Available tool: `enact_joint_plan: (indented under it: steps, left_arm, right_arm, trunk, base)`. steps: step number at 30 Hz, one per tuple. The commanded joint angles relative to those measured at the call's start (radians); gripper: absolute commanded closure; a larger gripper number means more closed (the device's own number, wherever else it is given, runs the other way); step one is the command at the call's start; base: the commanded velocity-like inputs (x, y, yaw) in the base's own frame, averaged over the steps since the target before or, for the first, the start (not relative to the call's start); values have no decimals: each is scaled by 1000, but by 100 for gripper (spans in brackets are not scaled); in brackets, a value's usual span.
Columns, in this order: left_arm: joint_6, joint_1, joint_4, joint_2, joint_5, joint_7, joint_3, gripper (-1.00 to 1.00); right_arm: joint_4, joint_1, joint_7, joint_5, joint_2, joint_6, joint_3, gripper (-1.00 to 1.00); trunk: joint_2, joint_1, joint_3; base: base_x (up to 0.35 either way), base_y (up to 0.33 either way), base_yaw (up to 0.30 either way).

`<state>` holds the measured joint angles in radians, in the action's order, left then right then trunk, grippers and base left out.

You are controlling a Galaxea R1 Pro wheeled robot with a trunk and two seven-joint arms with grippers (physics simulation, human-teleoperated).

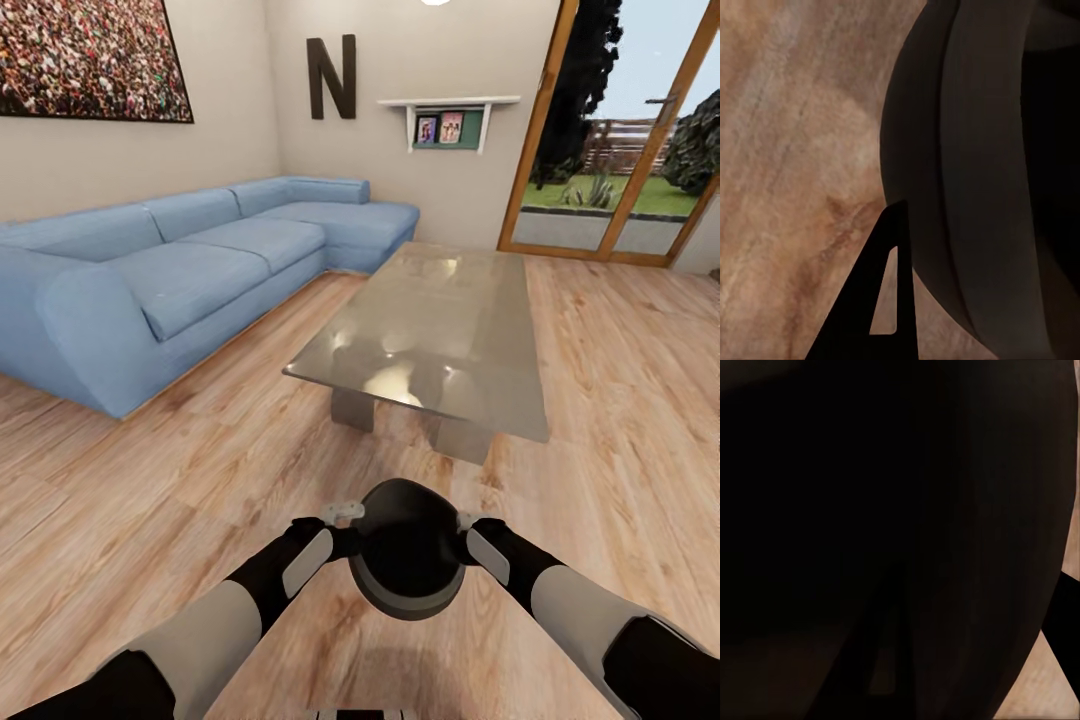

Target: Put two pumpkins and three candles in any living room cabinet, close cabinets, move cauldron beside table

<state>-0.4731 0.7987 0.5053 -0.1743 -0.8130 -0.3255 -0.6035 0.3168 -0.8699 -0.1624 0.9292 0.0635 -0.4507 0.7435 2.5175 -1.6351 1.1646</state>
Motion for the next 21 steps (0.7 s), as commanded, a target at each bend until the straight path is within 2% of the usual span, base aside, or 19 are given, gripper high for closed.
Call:
enact_joint_plan:
  steps: [1,14,21]
  left_arm:
    - [-2,1,1,1,-8,-10,-7,100]
    - [-2,1,1,1,-8,-10,-7,100]
    - [-2,1,1,1,-8,-10,-8,100]
  right_arm:
    - [5,-1,-8,11,1,-2,-3,100]
    - [5,-1,-8,11,1,-1,-3,100]
    - [5,-1,-8,11,1,-1,-3,100]
  trunk:
    - [1,0,5]
    - [4,-6,55]
    - [4,-6,55]
  base:
    - [0,0,-6]
    - [0,0,0]
    - [0,0,0]
